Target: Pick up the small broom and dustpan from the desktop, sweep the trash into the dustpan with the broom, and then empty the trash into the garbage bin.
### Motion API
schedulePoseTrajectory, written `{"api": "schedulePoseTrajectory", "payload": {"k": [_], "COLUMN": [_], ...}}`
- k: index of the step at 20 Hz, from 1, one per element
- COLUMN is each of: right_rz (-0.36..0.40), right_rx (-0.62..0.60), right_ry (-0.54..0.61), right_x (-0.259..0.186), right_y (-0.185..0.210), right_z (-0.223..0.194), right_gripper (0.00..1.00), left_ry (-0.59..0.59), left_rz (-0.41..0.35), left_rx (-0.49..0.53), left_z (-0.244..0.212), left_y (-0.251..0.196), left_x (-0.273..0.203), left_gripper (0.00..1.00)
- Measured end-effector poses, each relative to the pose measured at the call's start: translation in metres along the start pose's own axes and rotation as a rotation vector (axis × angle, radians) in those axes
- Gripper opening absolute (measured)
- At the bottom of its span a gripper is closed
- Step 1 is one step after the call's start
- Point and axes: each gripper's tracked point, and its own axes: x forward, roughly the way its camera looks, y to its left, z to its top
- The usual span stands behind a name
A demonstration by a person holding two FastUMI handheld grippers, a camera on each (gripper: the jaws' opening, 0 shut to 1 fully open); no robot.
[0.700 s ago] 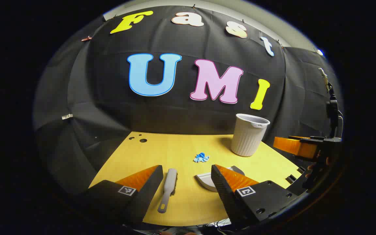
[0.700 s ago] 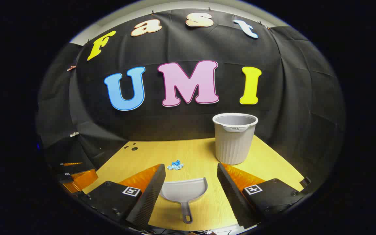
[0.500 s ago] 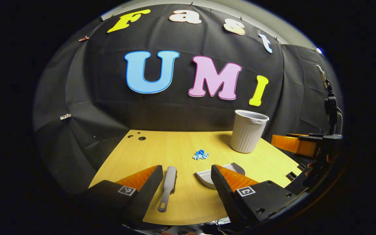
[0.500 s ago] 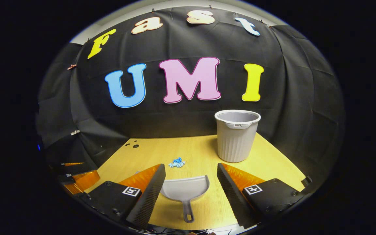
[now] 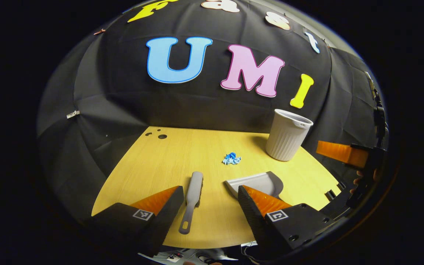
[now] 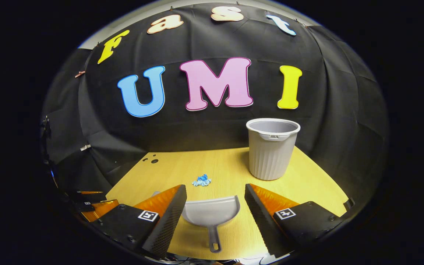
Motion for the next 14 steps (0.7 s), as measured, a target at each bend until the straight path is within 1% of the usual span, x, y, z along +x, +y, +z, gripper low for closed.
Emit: {"api": "schedulePoseTrajectory", "payload": {"k": [4,6,9,11,14], "right_rz": [0.003,0.006,0.042,0.050,0.060], "right_rx": [-0.003,0.008,0.038,0.034,0.024], "right_ry": [0.040,0.061,0.092,0.111,0.140], "right_x": [0.008,0.014,0.023,0.030,0.033], "right_y": [-0.004,-0.006,0.002,0.003,0.005], "right_z": [-0.010,-0.015,-0.022,-0.027,-0.036], "right_gripper": [0.99,0.99,0.98,0.99,0.99], "left_ry": [0.036,0.088,0.232,0.337,0.476], "left_rz": [-0.002,0.000,0.002,0.004,0.002], "left_rx": [0.035,0.046,0.010,-0.002,0.045], "left_z": [-0.005,-0.015,-0.042,-0.065,-0.094], "left_y": [0.009,0.015,0.023,0.031,0.040], "left_x": [0.020,0.035,0.059,0.075,0.090], "left_gripper": [0.96,0.96,0.96,0.96,0.95]}}
